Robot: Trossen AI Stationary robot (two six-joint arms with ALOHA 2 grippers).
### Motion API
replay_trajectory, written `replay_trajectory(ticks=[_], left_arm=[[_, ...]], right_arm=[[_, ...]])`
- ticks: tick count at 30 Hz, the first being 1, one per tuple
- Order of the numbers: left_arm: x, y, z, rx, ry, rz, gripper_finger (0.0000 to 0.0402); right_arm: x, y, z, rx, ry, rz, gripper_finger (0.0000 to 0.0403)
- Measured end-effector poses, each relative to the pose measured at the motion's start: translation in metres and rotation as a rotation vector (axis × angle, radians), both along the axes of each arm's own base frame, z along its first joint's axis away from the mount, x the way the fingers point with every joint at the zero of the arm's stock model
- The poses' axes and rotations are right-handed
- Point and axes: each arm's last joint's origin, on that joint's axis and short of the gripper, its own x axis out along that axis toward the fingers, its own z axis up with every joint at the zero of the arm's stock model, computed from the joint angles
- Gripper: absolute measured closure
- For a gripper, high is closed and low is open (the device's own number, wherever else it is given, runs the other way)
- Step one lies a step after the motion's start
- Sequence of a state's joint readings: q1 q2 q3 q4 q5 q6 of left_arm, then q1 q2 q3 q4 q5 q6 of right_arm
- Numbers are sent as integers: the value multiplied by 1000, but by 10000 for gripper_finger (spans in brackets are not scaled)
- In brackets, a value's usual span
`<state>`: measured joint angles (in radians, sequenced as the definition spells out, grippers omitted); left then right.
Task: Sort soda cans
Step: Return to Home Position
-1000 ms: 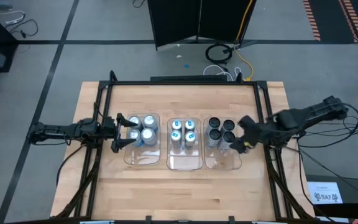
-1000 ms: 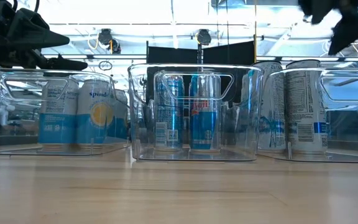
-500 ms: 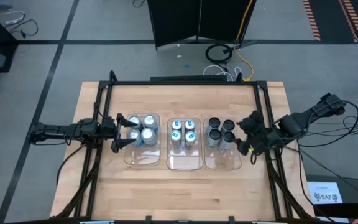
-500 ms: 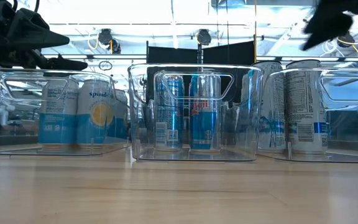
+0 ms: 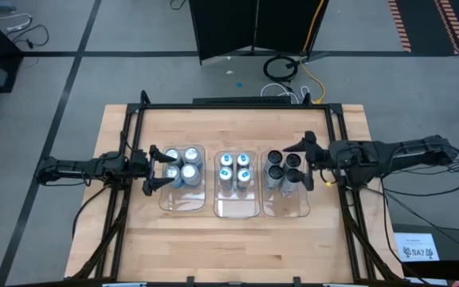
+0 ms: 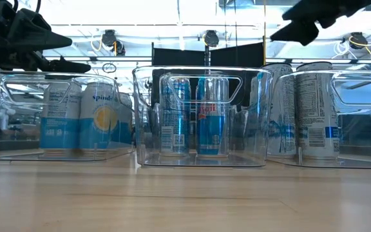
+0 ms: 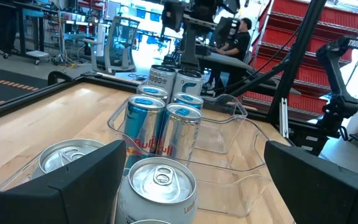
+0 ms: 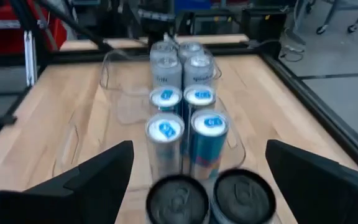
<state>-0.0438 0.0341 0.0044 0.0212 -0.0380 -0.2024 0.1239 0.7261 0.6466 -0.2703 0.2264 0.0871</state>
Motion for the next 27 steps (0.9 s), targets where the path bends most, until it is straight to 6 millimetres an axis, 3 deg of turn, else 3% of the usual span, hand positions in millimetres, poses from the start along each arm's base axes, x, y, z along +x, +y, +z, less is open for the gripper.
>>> replay_trajectory(ticks=[5,15,27], left_arm=[[0,0,0,0,0,0,12],[0,0,0,0,0,0,12],[0,0,0,0,0,0,12]], right_arm=[[-17,-2,-10,4,-2,22,44],[-45,-5,-80,-5,-262,34,44],[-58,-8,-114,-1,-360,112,44]])
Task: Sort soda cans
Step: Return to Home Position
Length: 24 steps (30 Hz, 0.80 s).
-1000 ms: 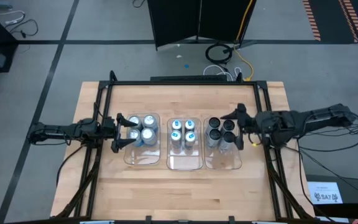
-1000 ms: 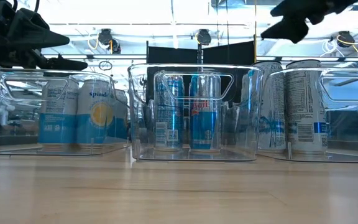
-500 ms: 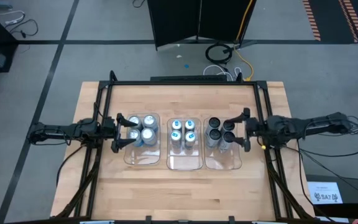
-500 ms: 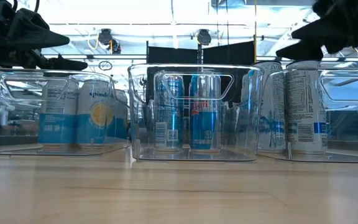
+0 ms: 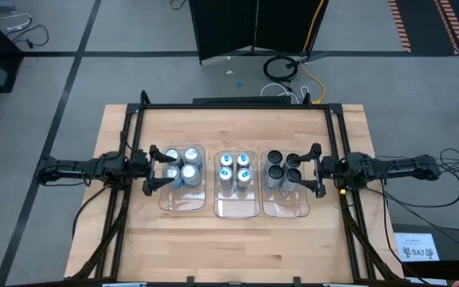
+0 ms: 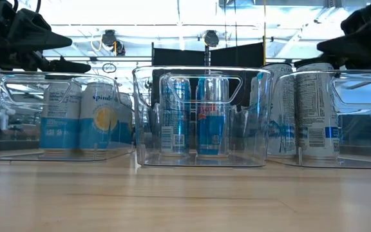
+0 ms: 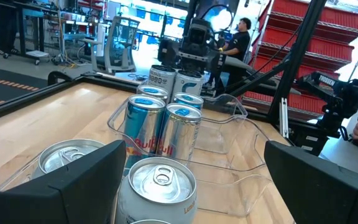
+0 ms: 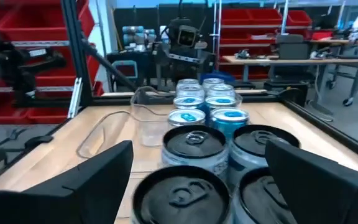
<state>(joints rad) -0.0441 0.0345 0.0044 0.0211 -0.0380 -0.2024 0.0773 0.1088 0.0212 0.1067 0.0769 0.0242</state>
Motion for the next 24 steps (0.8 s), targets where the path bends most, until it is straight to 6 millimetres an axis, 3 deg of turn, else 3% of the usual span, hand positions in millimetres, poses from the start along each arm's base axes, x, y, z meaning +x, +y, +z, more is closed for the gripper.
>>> replay_trajectory(ticks=[6,24], left_arm=[[0,0,0,0,0,0,12],[0,0,0,2,-4,1,12]], right_arm=[[-4,-2,3,12,-55,-19,44],[-2,-1,-5,24,39,15,44]])
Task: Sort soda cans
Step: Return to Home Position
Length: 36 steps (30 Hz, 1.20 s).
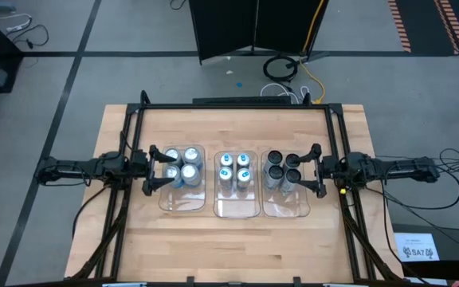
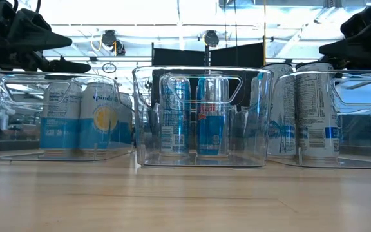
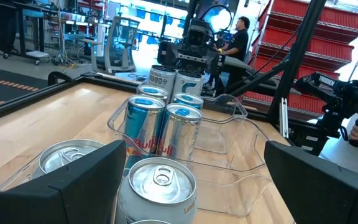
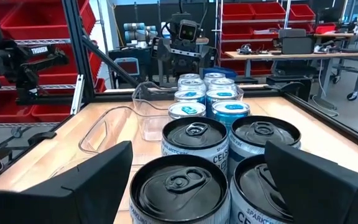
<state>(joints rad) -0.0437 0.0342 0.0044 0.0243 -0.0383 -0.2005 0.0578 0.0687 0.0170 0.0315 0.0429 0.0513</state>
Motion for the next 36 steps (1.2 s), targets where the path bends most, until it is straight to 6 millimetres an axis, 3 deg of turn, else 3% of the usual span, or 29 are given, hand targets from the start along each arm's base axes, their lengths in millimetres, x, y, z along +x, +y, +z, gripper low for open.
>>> replay_trajectory(ticks=[11,20,36], left_arm=[[0,0,1,21,-7,9,12],[-1,6,3,29,-25,219,12],[-1,6,3,49,-21,222,12]], right_arm=[[2,1,-2,-7,32,18,44],[2,1,-3,10,37,19,44],[2,1,-1,-33,-1,24,44]])
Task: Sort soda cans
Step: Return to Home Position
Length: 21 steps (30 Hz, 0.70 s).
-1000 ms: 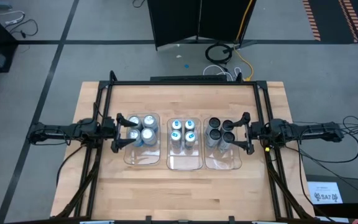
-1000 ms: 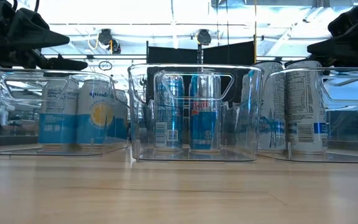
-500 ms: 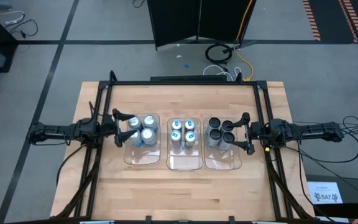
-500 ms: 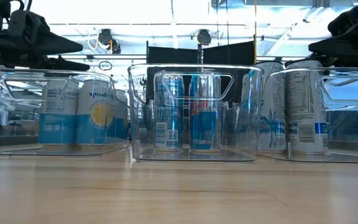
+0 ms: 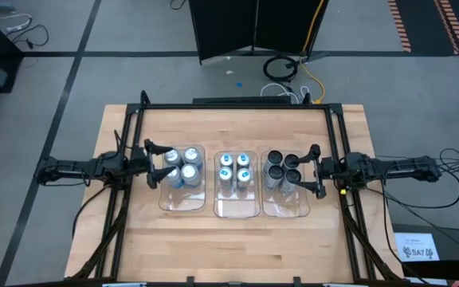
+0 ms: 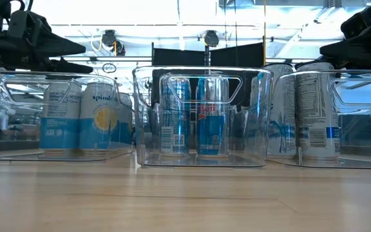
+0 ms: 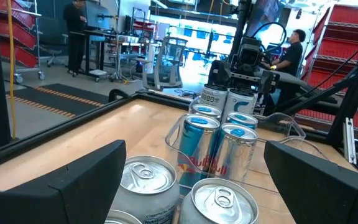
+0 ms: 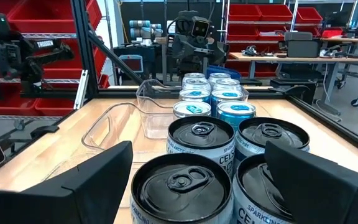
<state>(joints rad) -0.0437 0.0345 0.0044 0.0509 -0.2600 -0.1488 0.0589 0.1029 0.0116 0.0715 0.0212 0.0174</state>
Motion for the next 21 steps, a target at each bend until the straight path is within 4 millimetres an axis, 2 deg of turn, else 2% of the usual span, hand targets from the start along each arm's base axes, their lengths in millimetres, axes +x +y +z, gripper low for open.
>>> replay_trajectory(ticks=[21], left_arm=[[0,0,0,0,2,-1,12]], right_arm=[[0,0,2,-7,-18,-3,44]])
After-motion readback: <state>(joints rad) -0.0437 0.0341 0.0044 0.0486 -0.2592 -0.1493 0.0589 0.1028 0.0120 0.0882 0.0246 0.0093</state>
